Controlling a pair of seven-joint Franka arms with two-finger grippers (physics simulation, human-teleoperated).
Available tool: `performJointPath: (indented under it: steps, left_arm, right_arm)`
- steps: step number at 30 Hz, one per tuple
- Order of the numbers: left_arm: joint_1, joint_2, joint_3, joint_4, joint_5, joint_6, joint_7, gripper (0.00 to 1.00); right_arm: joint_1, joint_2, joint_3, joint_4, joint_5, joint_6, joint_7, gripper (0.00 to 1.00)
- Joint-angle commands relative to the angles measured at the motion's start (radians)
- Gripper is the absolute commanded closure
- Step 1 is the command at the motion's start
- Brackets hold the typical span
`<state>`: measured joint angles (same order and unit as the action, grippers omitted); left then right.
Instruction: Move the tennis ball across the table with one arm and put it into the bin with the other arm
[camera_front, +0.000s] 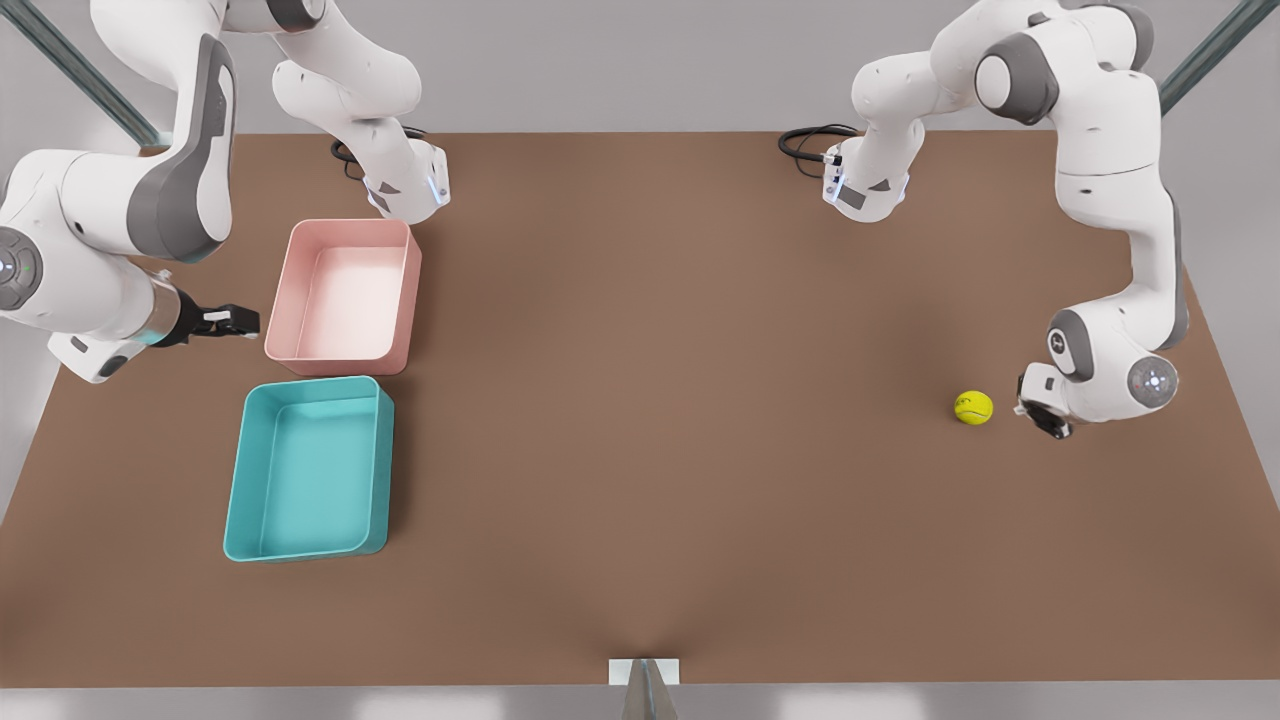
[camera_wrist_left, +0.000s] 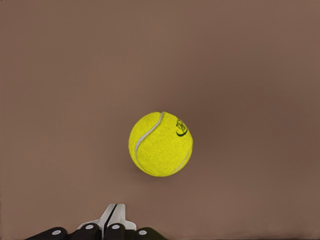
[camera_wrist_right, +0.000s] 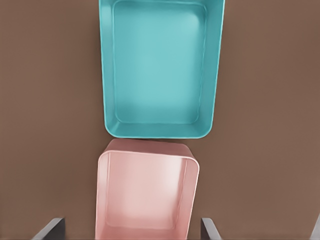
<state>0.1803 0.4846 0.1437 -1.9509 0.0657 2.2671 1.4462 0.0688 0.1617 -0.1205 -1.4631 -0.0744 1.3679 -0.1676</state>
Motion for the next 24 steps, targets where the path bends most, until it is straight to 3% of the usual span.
performJointPath:
  steps: [1, 18, 21, 23, 24]
  left_arm:
    - [0.007, 0.011, 0.011, -0.019, 0.002, 0.164, 0.777, 0.79]
    - [0.005, 0.049, 0.042, -0.072, 0.002, 0.117, 0.591, 0.79]
    - [-0.047, 0.028, 0.034, -0.089, -0.004, 0.092, 0.002, 0.79]
    - [-0.071, -0.011, -0.059, -0.089, -0.004, 0.034, -0.390, 0.79]
    - [-0.071, -0.011, -0.165, -0.089, -0.003, 0.035, -0.663, 0.79]
  right_arm:
    - [0.002, -0.001, -0.001, 0.000, 0.001, -0.006, -0.015, 0.00]
    - [-0.001, 0.001, -0.008, 0.000, 0.002, -0.007, -0.017, 0.00]
    - [-0.003, 0.001, -0.010, 0.000, 0.002, -0.007, -0.017, 0.00]
    - [-0.003, 0.001, -0.010, 0.000, 0.002, -0.007, -0.018, 0.00]
    - [-0.003, 0.001, -0.010, 0.000, 0.002, -0.007, -0.017, 0.00]
